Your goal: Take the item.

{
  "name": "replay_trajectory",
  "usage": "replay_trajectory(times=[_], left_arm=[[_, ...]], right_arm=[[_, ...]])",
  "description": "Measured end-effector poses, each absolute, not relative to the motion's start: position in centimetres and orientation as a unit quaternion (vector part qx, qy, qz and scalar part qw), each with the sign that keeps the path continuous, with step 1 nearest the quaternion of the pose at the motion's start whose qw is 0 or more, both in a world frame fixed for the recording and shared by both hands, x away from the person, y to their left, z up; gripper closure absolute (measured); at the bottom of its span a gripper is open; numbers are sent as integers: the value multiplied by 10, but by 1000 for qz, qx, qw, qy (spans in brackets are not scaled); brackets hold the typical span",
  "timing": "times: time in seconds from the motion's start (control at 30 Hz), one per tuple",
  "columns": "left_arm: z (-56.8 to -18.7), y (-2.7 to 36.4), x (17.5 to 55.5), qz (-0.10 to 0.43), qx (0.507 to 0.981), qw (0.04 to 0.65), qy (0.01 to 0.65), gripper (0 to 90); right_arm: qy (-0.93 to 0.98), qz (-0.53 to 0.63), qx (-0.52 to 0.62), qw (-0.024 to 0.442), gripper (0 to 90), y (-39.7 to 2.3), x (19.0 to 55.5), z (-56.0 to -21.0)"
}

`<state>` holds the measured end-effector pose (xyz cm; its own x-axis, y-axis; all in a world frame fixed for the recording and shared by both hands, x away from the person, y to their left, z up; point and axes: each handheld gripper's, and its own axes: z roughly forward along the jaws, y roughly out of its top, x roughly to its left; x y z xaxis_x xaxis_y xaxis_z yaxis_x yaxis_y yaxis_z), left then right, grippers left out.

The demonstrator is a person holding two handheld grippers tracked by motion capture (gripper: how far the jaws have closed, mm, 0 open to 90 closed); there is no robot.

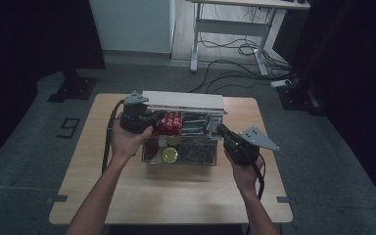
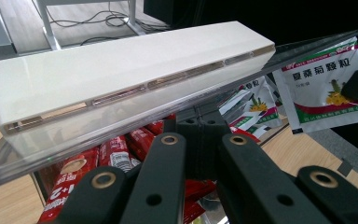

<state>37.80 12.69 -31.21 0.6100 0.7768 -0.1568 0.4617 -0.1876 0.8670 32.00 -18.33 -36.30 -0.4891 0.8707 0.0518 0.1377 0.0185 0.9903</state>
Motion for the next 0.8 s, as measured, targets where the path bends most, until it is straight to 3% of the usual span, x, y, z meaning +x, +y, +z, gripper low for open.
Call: replay_trajectory(times=[0.8], left_arm=[[-313, 122, 379, 163, 757, 484, 408, 899]], right_arm=[[615, 602, 400, 316, 888, -204, 305, -364]])
